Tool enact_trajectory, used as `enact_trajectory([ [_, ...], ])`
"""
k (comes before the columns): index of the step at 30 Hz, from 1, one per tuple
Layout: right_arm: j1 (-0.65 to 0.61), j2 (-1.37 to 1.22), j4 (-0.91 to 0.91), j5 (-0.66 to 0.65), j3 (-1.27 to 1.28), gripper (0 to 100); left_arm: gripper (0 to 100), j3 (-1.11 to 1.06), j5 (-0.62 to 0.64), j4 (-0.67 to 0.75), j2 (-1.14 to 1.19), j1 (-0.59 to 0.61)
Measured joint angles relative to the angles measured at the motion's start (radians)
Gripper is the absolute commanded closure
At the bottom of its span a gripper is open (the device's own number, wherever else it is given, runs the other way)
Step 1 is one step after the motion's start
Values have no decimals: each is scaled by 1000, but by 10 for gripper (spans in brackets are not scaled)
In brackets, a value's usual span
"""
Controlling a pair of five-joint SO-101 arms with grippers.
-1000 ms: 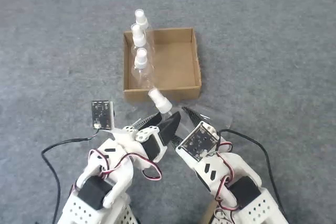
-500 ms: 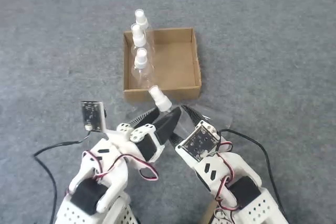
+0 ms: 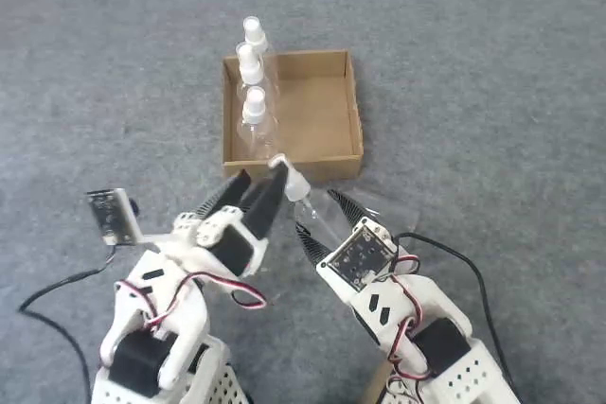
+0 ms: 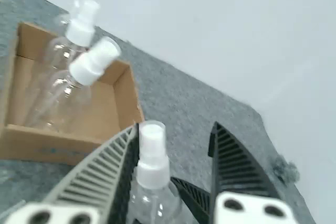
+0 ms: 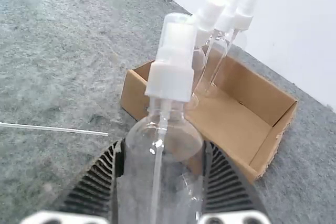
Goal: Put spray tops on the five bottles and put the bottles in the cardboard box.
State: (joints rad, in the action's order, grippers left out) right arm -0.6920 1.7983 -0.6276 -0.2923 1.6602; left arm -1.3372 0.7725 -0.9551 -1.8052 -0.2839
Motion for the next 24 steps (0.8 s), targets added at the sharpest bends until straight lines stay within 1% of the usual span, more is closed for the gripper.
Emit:
enact_trajectory([
  [15, 0, 0, 0, 0, -5, 991, 798, 5, 80, 0, 0, 247],
  [20, 0, 0, 0, 0, -38, 991, 797, 5, 104, 0, 0, 278],
  [24, -55, 0, 0, 0, -71, 991, 797, 5, 115, 0, 0, 285],
])
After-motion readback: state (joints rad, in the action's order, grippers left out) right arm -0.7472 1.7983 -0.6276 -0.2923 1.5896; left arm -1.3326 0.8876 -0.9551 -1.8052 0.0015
